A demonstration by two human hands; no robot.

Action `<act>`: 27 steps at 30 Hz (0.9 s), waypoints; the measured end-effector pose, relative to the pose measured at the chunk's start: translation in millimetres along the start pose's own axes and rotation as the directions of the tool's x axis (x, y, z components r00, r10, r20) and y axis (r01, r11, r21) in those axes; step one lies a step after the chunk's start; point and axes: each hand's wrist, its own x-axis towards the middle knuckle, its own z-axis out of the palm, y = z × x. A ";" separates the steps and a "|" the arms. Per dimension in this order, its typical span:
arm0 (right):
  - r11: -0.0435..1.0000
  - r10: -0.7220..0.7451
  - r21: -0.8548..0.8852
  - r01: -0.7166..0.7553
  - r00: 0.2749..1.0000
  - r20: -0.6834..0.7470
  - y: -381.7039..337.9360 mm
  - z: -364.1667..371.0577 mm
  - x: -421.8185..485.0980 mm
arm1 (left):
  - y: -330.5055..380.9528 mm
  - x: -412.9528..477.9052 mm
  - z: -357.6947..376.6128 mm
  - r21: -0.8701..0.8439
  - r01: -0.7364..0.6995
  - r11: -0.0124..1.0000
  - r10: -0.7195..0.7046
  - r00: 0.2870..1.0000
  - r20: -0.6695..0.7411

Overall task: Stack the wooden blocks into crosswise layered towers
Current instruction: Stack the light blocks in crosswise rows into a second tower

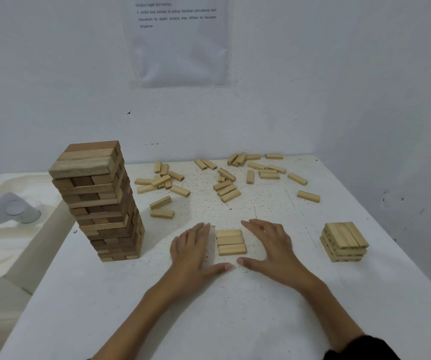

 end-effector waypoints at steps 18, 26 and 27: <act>0.971 -0.211 0.083 0.222 0.969 -0.125 6.1 -53.6 5.7 | 20.2 36.3 -27.9 -0.003 -0.414 0.910 0.392 0.863 -0.318; 0.991 -0.102 0.075 0.112 0.987 -0.120 44.3 -128.5 -27.2 | 103.1 59.9 -16.7 0.007 -0.542 0.840 0.512 0.789 -0.340; 0.991 -0.084 0.089 0.095 0.990 -0.116 51.3 -134.7 -31.7 | 112.6 63.2 -12.3 0.001 -0.546 0.838 0.514 0.789 -0.336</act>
